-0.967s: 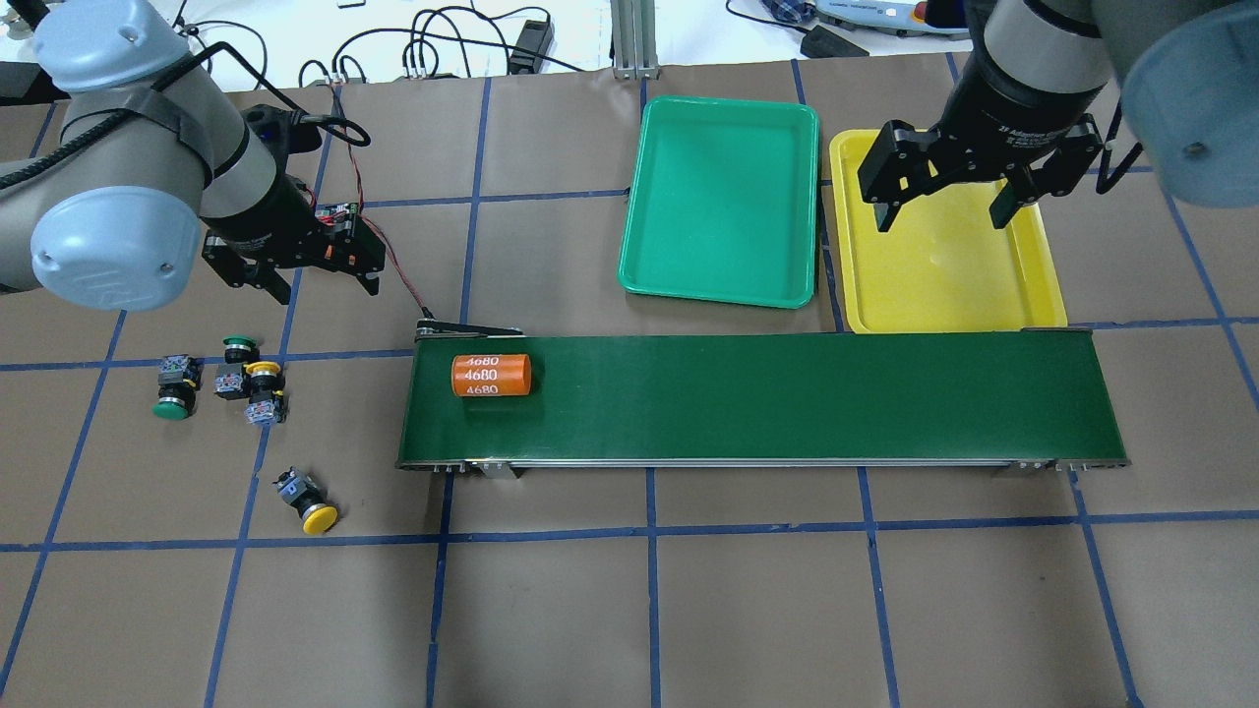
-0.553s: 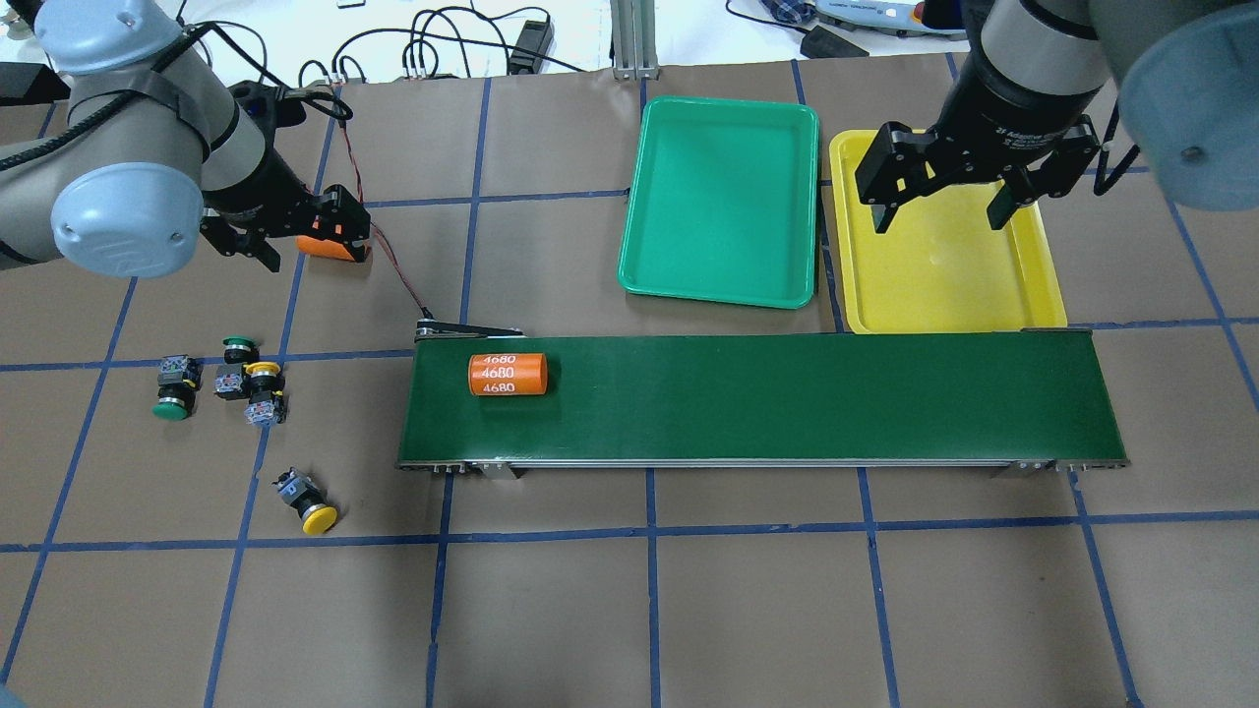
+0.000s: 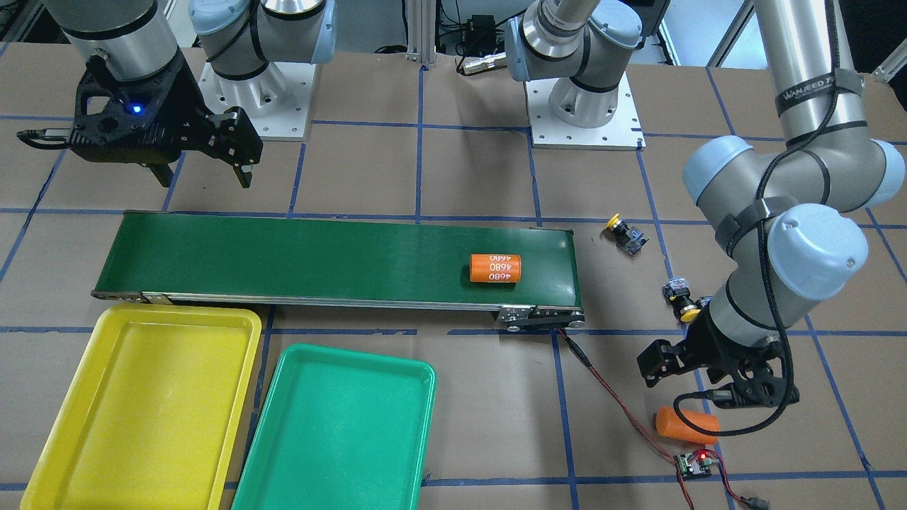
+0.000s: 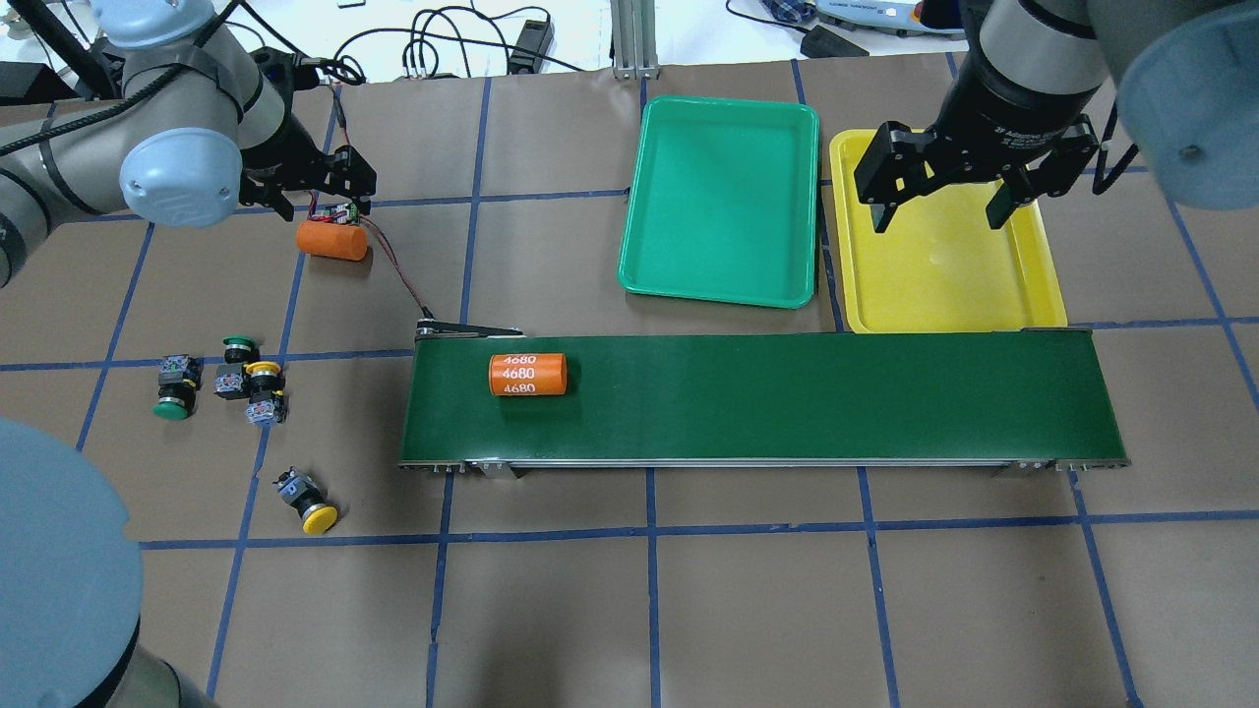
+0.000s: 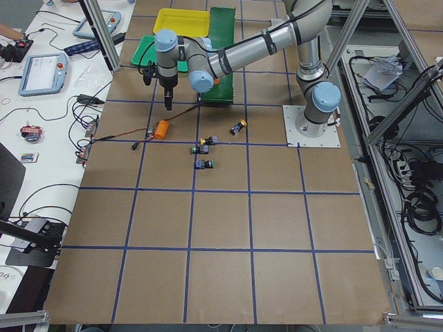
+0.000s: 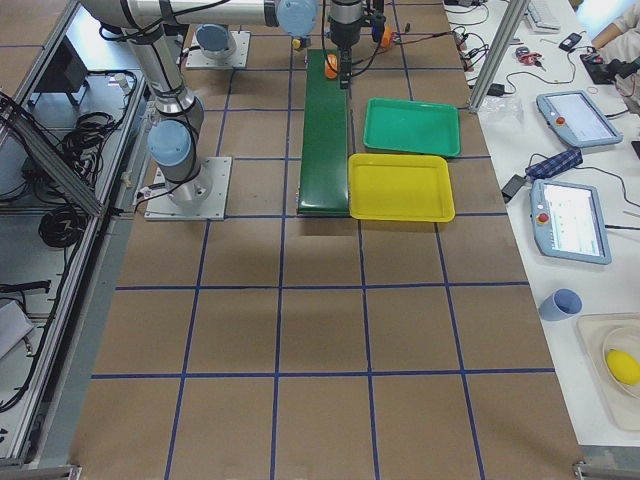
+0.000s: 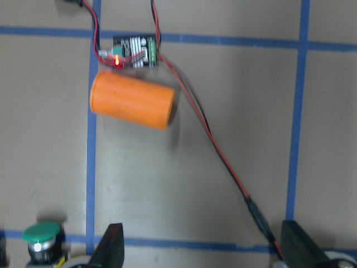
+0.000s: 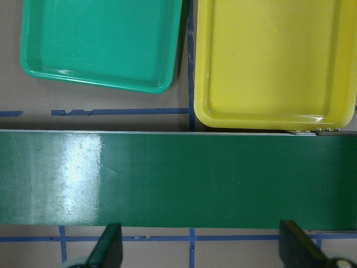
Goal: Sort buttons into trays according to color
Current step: 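Grasp the second orange cylinder with the left gripper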
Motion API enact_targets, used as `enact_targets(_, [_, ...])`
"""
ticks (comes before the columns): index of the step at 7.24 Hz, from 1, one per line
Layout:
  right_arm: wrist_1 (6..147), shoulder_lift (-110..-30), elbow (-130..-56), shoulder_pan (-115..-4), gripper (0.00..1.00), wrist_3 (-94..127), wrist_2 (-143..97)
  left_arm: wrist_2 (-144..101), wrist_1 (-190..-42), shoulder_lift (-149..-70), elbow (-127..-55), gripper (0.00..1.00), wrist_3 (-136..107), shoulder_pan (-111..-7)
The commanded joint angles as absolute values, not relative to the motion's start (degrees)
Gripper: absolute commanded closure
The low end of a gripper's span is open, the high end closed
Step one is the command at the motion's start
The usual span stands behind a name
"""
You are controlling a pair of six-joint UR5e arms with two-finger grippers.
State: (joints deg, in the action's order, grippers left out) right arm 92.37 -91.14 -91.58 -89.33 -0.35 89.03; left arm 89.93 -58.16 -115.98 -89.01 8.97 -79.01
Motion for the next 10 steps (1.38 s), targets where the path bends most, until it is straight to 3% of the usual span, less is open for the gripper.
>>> enact_targets(1, [92.4, -91.1, -91.6, -89.4, 0.00, -0.4, 89.0, 90.3, -55.1, -122.2, -85.5, 0.00, 15.7, -77.0])
enact_targets(4, [92.4, -91.1, -91.5, -89.3, 0.00, -0.4, 89.0, 89.4, -54.8, -127.0, -83.9, 0.00, 18.2, -74.7])
enact_targets(10, [92.4, -91.1, -91.6, -89.5, 0.00, -0.4, 89.0, 87.0, -55.3, -127.0, -83.5, 0.00, 19.2, -74.1])
